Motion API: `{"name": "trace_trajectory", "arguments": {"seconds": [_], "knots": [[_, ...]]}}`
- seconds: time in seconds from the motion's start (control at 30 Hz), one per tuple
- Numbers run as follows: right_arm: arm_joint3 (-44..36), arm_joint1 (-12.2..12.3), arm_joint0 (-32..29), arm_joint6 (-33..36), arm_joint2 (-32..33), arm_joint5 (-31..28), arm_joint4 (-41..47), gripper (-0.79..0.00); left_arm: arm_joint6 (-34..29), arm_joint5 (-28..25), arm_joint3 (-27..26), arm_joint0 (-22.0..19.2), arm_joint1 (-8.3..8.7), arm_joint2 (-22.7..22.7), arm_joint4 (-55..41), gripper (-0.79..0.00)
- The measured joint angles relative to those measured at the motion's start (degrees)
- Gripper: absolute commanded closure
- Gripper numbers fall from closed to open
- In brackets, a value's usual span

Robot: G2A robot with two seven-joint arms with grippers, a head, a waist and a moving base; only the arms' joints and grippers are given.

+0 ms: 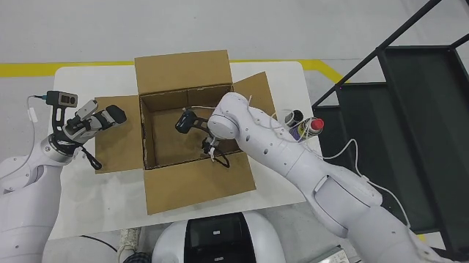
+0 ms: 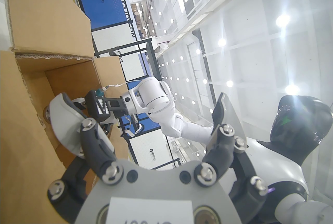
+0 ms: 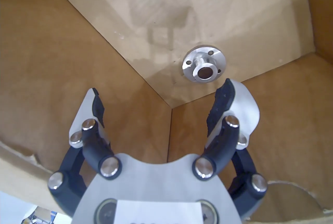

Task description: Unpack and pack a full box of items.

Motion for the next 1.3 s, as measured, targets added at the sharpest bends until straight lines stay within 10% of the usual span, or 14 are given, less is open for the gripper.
{"name": "trace_trajectory", "arguments": {"seconds": [0.2, 0.3, 0.87, 0.93, 0.97, 1.3], "knots": [[7.65, -2.46, 3.0, -2.47, -1.87, -0.59, 3.0, -0.785, 0.0, 0.0, 0.0, 0.0, 0.0, 0.0, 0.0, -0.785], [10.59, -3.28, 4.22, -4.03, -2.39, -1.39, 3.34, 0.0, 0.0, 0.0, 0.0, 0.0, 0.0, 0.0, 0.0, -0.785], [6.53, -1.97, 3.17, -6.19, 0.55, 0.92, -0.34, 0.0, 0.0, 0.0, 0.0, 0.0, 0.0, 0.0, 0.0, -0.785], [3.72, -1.13, 1.87, -6.09, 1.67, 1.22, -1.27, -0.311, 0.0, 0.0, 0.0, 0.0, 0.0, 0.0, 0.0, -0.785], [1.89, -0.63, 1.05, -5.91, 2.31, 1.59, -2.0, -0.73, 0.0, 0.0, 0.0, 0.0, 0.0, 0.0, 0.0, -0.785], [-7.56, 1.81, -3.82, -4.57, 6.12, 2.14, -4.05, -0.785, 0.0, 0.0, 0.0, 0.0, 0.0, 0.0, 0.0, -0.785]]}}
